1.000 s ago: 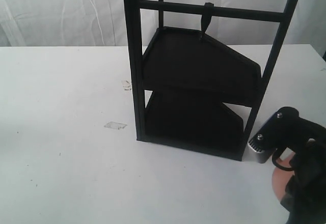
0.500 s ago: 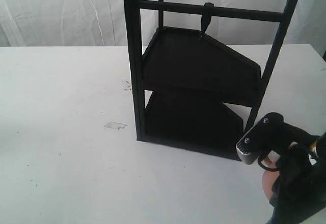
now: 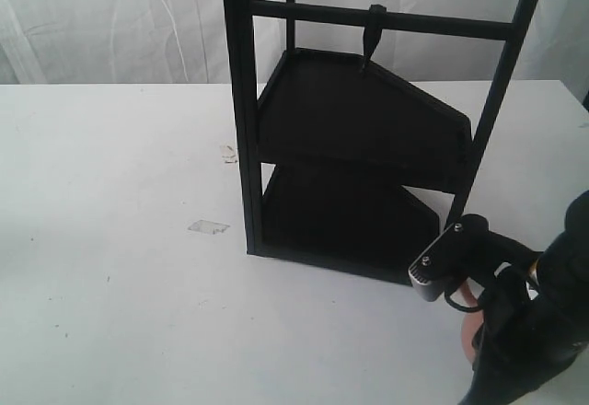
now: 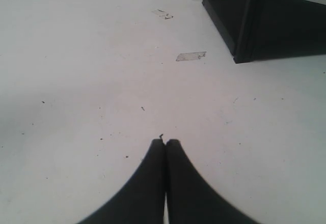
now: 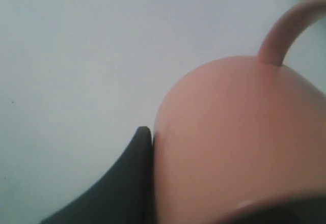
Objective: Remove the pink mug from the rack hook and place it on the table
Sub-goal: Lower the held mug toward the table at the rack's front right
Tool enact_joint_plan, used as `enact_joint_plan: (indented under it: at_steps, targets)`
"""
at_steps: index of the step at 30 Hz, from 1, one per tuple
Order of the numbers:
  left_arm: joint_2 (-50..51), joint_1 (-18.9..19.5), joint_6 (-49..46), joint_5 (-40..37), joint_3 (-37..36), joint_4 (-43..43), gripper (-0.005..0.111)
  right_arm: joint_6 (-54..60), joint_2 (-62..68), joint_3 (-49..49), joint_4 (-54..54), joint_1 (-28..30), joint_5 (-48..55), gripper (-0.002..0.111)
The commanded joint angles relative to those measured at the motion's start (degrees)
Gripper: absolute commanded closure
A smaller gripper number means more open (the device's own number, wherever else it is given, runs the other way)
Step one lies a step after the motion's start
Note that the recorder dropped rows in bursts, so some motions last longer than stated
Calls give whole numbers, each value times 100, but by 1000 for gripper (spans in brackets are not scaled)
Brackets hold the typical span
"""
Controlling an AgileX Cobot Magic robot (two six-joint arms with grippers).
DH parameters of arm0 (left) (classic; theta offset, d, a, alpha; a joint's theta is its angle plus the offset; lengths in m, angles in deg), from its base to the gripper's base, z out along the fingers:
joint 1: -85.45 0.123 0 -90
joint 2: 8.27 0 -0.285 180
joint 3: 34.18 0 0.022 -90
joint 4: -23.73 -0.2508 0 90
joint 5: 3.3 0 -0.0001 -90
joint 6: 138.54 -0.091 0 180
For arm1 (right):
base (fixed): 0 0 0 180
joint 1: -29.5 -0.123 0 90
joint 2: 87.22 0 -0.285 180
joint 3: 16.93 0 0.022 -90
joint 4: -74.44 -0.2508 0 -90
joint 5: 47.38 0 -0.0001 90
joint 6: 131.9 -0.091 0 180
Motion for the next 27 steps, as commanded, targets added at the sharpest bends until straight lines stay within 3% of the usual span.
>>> enact_joint_plan:
  at_steps: [1,27]
  targets:
    - [-29,5,7,-9,-23,65,107,-2,4,-18,2,-16,-236,108]
    - [-29,5,7,-9,-23,65,107,-2,718,17,-72,-16,-429,105]
